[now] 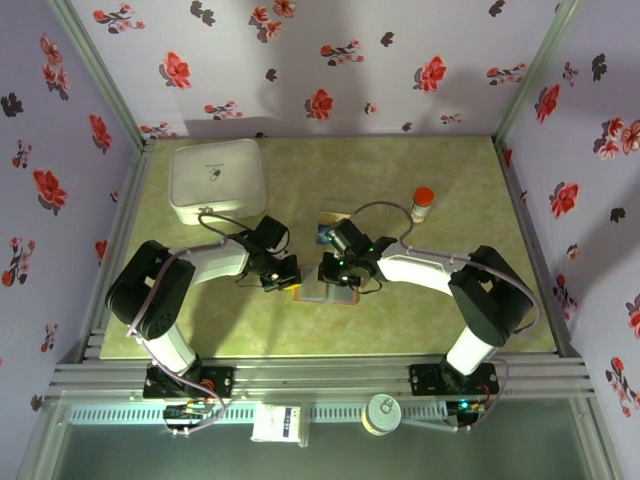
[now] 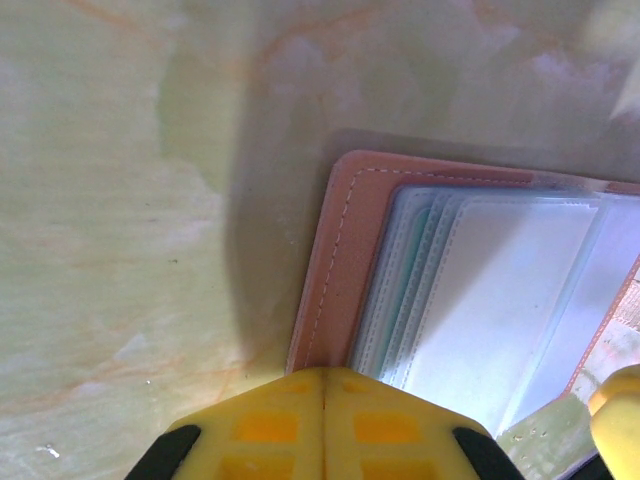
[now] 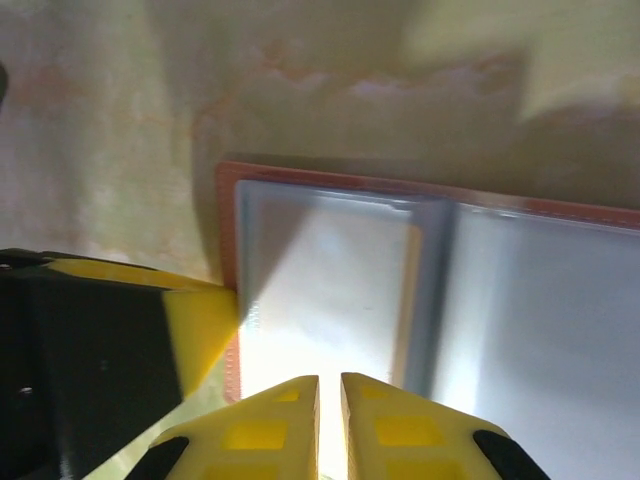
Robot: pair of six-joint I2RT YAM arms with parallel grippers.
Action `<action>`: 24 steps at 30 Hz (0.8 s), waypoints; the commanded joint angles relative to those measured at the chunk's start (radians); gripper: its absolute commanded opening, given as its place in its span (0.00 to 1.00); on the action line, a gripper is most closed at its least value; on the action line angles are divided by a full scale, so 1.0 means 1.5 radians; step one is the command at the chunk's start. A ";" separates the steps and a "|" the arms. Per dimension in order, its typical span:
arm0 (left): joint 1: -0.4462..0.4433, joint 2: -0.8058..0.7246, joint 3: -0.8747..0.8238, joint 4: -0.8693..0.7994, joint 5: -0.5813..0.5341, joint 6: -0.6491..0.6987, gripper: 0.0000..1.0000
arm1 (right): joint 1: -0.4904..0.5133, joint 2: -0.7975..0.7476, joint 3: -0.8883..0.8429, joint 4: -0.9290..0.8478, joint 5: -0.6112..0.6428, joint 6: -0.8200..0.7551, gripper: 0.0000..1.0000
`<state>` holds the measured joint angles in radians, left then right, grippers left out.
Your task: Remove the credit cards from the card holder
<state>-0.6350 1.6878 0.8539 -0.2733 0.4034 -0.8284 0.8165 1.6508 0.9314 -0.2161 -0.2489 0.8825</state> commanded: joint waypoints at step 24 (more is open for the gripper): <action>0.001 0.000 -0.009 -0.033 -0.020 0.015 0.07 | -0.002 0.011 -0.023 -0.057 0.040 -0.007 0.17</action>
<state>-0.6350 1.6878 0.8536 -0.2737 0.4034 -0.8284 0.8181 1.6920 0.9142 -0.2604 -0.2199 0.8906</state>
